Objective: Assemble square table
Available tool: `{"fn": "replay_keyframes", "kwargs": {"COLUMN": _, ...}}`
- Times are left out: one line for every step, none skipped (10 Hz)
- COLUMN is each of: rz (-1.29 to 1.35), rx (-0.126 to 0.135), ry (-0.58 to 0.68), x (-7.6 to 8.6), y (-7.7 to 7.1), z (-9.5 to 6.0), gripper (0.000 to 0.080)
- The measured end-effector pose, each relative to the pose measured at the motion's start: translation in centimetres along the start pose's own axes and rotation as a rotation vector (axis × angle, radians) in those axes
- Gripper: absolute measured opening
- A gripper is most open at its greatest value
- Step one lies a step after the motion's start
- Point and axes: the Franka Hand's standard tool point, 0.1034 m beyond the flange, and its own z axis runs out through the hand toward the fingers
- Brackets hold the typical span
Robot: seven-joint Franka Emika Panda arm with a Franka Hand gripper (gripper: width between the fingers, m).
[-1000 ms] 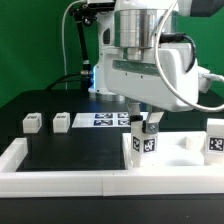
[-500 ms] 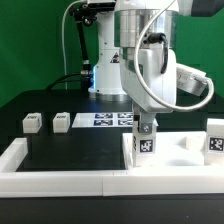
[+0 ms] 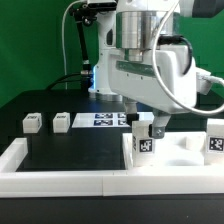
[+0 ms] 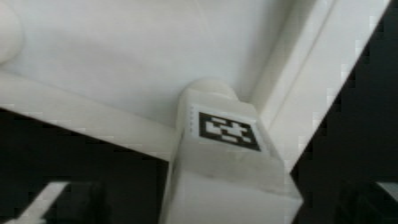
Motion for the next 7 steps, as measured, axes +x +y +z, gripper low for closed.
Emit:
{"fn": "replay_keyframes", "kwargs": {"rz": -0.099, "rx": 0.0, "ry": 0.0, "x": 0.02, "y": 0.03, "z": -0.03, "gripper": 0.0647}}
{"fn": "replay_keyframes", "kwargs": {"rz": -0.202, "rx": 0.001, "ry": 0.0, "x": 0.01, "y": 0.0, "z": -0.08, "gripper": 0.0647}}
{"fn": "replay_keyframes", "kwargs": {"rz": -0.274, "rx": 0.001, "ry": 0.0, "x": -0.03, "y": -0.02, "z": -0.08, "gripper": 0.0649}}
{"fn": "replay_keyframes", "kwargs": {"rz": -0.375, "rx": 0.002, "ry": 0.0, "x": -0.14, "y": -0.03, "z": -0.03, "gripper": 0.0649}}
{"fn": "replay_keyframes", "kwargs": {"rz": -0.465, "rx": 0.003, "ry": 0.001, "x": -0.08, "y": 0.01, "z": -0.01, "gripper": 0.0649}}
{"fn": "replay_keyframes", "kwargs": {"rz": -0.582, "rx": 0.002, "ry": 0.001, "x": 0.11, "y": 0.13, "z": 0.01, "gripper": 0.0649}}
{"fn": "replay_keyframes", "kwargs": {"rz": -0.66, "rx": 0.002, "ry": 0.001, "x": 0.16, "y": 0.15, "z": 0.01, "gripper": 0.0649}}
